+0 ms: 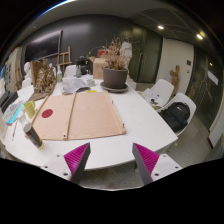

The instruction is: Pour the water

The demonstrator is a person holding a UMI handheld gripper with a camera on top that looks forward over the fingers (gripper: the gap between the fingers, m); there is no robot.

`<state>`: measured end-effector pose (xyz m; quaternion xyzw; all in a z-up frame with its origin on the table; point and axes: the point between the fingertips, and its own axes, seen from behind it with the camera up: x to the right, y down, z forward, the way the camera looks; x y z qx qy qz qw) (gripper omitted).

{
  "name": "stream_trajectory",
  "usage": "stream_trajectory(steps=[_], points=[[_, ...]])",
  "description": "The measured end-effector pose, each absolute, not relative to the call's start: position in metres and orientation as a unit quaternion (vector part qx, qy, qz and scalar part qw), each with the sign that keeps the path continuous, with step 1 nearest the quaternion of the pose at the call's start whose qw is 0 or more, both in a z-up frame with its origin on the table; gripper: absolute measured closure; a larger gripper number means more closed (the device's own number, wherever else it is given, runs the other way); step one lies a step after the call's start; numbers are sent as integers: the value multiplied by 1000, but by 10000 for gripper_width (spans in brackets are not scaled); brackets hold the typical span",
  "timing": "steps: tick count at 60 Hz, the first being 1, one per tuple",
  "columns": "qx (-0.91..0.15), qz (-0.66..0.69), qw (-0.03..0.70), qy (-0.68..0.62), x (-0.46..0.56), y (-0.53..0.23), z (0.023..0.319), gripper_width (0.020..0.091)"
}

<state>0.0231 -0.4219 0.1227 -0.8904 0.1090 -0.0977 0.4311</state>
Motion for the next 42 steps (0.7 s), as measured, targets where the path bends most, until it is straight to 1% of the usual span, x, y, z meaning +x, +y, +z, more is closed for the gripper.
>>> stream_trajectory(steps=[8, 28, 42], points=[[-894, -83, 430, 92, -7, -420, 120, 244], [-893, -21, 449, 30, -180, -399, 78, 236], [-874, 7, 486, 3, -277, -341, 52, 242]])
